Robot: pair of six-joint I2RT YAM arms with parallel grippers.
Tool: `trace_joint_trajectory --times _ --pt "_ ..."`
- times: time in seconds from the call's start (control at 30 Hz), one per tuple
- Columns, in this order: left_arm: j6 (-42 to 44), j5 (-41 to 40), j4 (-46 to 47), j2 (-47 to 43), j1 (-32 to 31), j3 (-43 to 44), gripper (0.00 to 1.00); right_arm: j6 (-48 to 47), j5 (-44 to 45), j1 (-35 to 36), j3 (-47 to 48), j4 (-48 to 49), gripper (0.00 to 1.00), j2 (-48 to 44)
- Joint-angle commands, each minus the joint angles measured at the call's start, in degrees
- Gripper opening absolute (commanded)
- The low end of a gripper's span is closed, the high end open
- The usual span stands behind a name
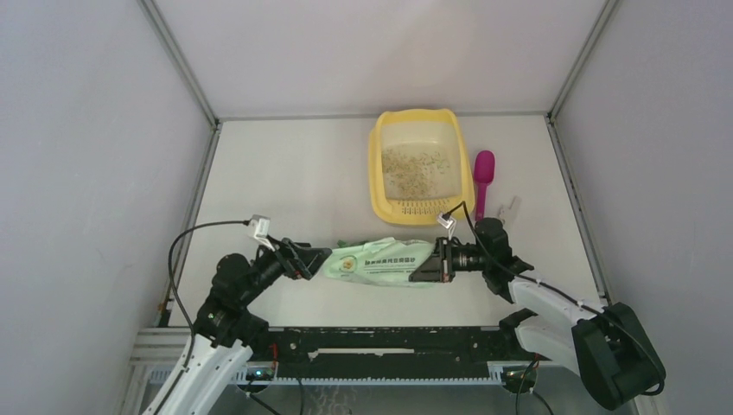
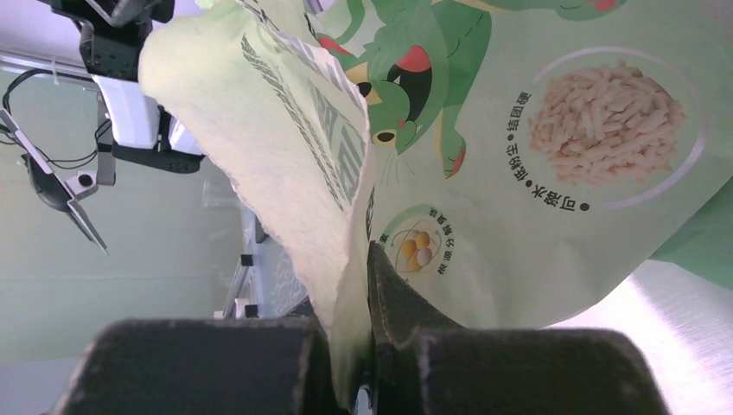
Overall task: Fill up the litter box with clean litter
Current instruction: Close the cat litter bag at the center of the board.
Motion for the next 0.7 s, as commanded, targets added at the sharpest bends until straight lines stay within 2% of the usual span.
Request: trace_joint_trajectory --times 0.0,0.17,0.33,0.5,0.6,0.67 --pt "4.3 3.3 10.8 0.8 -0.9 -2.8 0.95 -2.3 -2.3 -2.1 4.0 0.0 0.00 -0.3" --pt "2.7 5.7 16.9 -2.5 -1.3 -6.6 0.94 -3.2 -4.4 -4.2 5.6 -1.7 0.00 0.0" --pt "2.8 7.7 26.1 5.0 -4.1 -8.5 0.87 -3.8 -5.7 -4.8 5.9 -2.0 0.00 0.5" --pt "4.3 7.2 32.4 11.7 -6.9 -7.8 0.85 -4.9 -6.1 -5.0 5.9 -3.1 0.00 0.6" --pt "5.3 8.8 35.3 16.8 -7.5 -6.8 0.76 -4.5 -6.5 -5.2 5.9 -2.6 0.00 0.0" --pt "4.6 10.2 38.3 20.6 -7.7 -6.8 0.60 -4.0 -7.0 -5.5 5.9 -1.7 0.00 0.1"
